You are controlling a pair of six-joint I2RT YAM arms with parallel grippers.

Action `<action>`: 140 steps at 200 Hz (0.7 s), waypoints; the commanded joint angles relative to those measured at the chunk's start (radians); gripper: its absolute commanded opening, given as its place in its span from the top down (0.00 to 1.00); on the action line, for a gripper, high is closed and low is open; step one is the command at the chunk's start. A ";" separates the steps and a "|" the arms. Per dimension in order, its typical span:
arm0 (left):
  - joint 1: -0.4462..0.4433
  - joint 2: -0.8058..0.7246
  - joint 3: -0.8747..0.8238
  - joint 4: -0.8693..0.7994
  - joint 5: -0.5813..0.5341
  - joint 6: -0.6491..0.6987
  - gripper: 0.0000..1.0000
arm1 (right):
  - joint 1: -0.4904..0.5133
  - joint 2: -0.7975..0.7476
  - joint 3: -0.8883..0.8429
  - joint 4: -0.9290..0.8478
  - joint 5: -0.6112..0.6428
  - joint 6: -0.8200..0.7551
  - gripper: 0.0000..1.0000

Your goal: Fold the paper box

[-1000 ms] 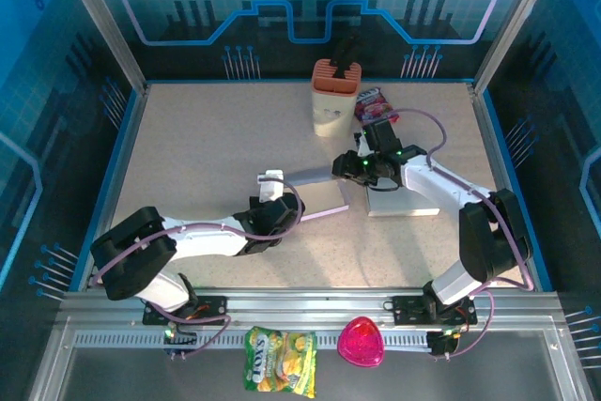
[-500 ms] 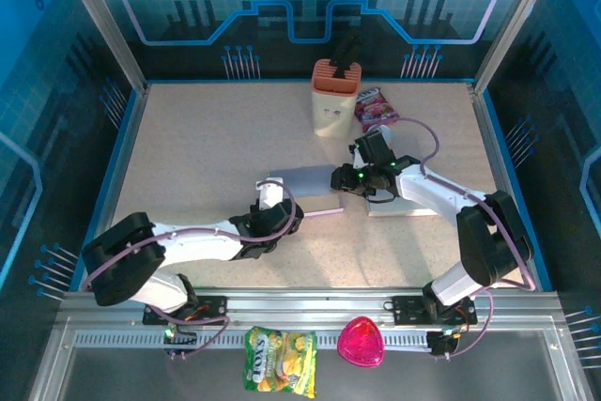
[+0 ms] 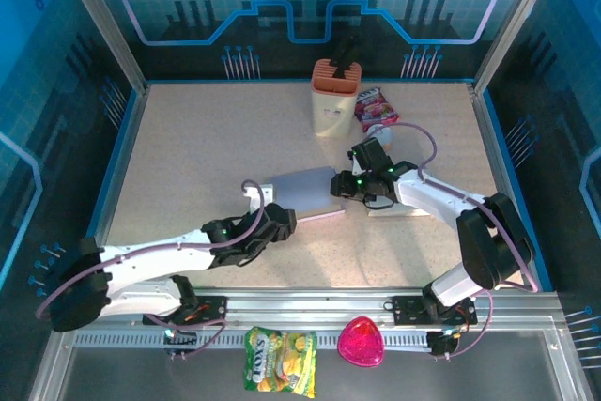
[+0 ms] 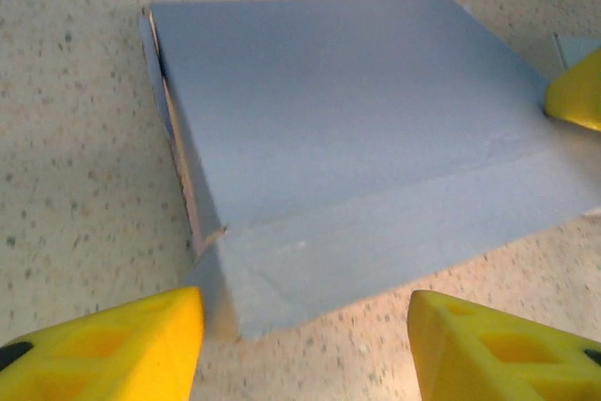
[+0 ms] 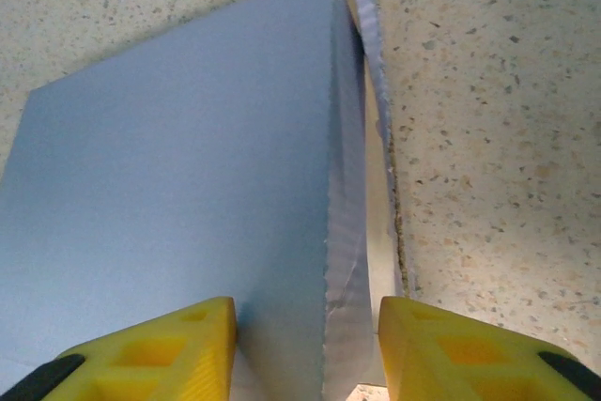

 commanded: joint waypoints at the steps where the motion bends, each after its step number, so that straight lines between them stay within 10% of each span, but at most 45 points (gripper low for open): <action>1: -0.014 -0.070 0.036 -0.149 0.067 -0.083 0.40 | 0.012 -0.025 -0.010 -0.024 0.030 -0.018 0.54; 52: 0.023 -0.192 0.089 -0.291 0.073 -0.090 0.33 | 0.013 -0.022 -0.014 -0.037 0.047 -0.037 0.51; 96: 0.329 -0.102 0.067 -0.076 0.402 0.045 0.39 | 0.013 -0.026 -0.024 -0.041 0.055 -0.051 0.48; 140: 0.432 0.144 0.091 0.100 0.534 0.105 0.41 | 0.014 -0.007 -0.024 -0.030 0.035 -0.055 0.46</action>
